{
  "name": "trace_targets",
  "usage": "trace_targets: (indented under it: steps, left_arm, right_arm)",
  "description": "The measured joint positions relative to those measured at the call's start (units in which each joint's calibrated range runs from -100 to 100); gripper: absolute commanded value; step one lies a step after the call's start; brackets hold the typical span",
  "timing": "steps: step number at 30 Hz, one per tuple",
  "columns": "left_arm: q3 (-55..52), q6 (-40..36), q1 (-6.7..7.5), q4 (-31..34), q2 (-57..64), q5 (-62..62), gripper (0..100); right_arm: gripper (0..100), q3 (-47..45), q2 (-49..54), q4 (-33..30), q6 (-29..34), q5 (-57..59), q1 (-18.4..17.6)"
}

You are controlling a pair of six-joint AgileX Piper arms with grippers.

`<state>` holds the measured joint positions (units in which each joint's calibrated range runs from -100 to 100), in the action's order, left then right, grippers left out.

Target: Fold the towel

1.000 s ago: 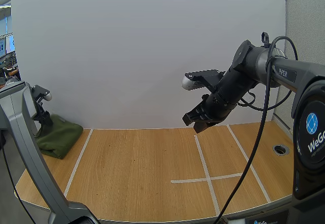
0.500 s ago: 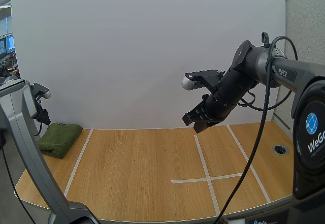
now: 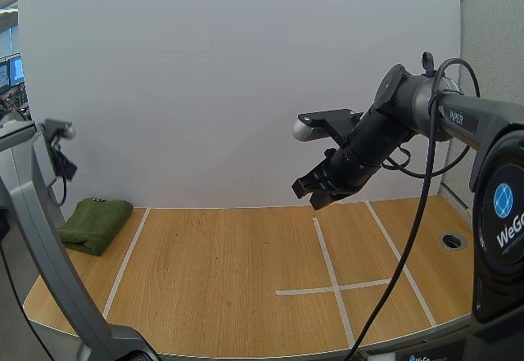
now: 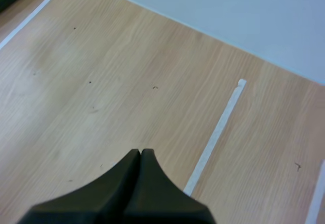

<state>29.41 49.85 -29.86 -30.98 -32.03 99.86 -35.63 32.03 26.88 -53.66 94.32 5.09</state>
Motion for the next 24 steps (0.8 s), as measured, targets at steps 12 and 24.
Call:
trace_targets:
  steps: [12,24]
  left_arm:
    - [-9.65,-12.4,10.53,-5.33,20.27,-0.96,0]
    - [-43.89,-19.91,21.77,1.25,52.45,-24.76,0]
  right_arm:
    - [0,-0.12,5.49,0.4,0.67,-13.4,0.0]
    - [0,-0.12,14.36,0.79,2.27,-23.52,0.0]
